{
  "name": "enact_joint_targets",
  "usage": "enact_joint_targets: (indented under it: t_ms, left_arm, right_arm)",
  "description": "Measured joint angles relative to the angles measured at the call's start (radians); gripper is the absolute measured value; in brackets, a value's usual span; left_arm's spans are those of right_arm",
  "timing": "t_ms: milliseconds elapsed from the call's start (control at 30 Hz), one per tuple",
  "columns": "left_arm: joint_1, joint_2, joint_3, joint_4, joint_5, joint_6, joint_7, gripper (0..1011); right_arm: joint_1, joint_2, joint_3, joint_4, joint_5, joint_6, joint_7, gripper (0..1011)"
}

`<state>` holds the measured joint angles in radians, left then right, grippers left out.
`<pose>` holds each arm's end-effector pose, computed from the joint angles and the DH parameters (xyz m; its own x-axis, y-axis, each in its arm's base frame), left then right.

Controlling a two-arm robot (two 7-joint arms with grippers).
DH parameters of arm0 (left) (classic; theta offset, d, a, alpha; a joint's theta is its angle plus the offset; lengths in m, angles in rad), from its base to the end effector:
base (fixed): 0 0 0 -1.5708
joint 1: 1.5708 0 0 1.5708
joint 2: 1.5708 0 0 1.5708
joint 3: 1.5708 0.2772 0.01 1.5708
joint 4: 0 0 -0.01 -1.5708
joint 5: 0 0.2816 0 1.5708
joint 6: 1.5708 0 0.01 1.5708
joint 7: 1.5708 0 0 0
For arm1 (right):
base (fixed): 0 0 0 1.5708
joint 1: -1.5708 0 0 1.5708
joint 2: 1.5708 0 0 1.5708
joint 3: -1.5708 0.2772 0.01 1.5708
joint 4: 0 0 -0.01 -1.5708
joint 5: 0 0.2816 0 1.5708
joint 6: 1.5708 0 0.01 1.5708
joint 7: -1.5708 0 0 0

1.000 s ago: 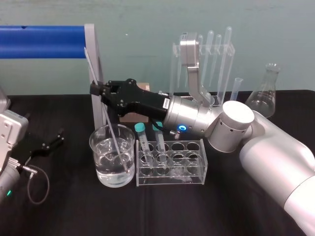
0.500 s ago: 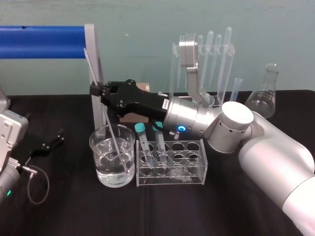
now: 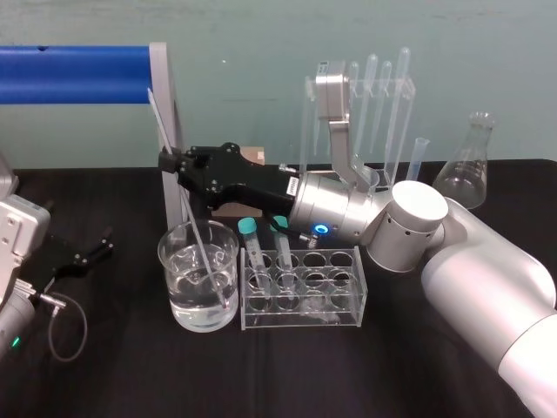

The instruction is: Hold the thermometer with one hand and immerse one end into the beaker, then reinsert it into the test tube rack.

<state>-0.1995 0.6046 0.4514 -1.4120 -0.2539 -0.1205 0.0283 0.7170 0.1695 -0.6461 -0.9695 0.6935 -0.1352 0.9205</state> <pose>0.3303 0.0826 -0.2868 0.2923 0.8803 0.3737 -0.9552 0.2873 0.0703 0.4555 0.0691 -0.2236 0.9664 -0.2543 -0.0383 0.2569 0.9483 0.1862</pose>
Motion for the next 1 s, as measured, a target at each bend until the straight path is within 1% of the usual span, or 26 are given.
enact_joint_targets:
  t_ms: [1000]
  left_arm:
    - [0.000, 0.000, 0.000, 0.000, 0.000, 0.000, 0.000, 1008]
  right_arm:
    - [-0.007, 0.001, 0.003, -0.007, -0.004, 0.008, 0.004, 53]
